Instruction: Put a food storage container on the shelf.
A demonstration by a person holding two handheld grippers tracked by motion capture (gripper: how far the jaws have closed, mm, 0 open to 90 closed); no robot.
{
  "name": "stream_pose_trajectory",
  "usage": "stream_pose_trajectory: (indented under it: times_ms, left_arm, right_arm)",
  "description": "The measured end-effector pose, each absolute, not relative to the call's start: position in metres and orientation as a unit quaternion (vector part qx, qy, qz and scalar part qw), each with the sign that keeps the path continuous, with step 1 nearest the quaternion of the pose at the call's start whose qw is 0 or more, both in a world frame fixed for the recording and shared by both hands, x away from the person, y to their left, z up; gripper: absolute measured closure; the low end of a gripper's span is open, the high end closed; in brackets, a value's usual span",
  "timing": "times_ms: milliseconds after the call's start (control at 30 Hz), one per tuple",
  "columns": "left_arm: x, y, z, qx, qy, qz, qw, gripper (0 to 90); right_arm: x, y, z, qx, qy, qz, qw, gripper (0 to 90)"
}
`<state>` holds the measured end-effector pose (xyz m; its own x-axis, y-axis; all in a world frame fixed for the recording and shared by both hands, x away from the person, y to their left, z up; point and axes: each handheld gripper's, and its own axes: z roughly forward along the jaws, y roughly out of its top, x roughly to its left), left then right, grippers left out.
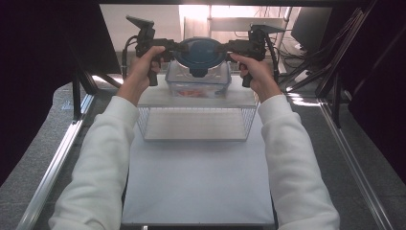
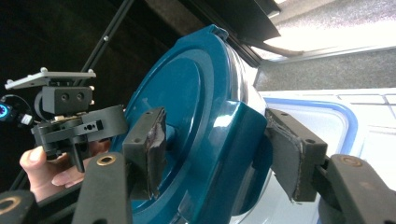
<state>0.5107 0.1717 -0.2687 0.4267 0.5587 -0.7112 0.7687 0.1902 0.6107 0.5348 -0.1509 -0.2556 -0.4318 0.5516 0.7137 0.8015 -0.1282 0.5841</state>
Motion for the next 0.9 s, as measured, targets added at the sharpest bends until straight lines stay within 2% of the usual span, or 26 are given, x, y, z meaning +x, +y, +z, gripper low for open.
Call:
stream_pose_trajectory:
  times_ms: [167,267,400,600,700,833,900]
  left_arm:
    - [0.508,0.166,-0.268,0.641,0.521,-0.071,0.56,27.4]
    - [0.508,0.163,-0.268,0.646,0.518,-0.06,0.557,16.3]
    - [0.499,0.164,-0.265,0.652,0.513,-0.016,0.558,9.8]
    - [0.464,0.182,-0.257,0.637,0.502,0.033,0.584,8.4]
    - [0.441,0.194,-0.261,0.629,0.495,0.041,0.598,8.6]
    - [0.407,0.201,-0.268,0.655,0.479,0.08,0.578,9.2]
    - [0.392,0.2,-0.275,0.673,0.469,0.083,0.566,9.9]
  right_arm:
    - [0.533,-0.151,-0.258,-0.512,-0.648,-0.554,0.105,39.7]
    - [0.53,-0.151,-0.258,-0.507,-0.648,-0.564,0.068,26.6]
    - [0.523,-0.16,-0.258,-0.494,-0.639,-0.586,0.064,18.4]
    - [0.494,-0.186,-0.25,-0.449,-0.65,-0.612,0.025,16.2]
    - [0.474,-0.197,-0.25,-0.423,-0.67,-0.611,-0.003,17.5]
    - [0.451,-0.207,-0.254,-0.397,-0.689,-0.606,-0.019,18.5]
    - [0.439,-0.211,-0.259,-0.382,-0.702,-0.6,-0.033,19.8]
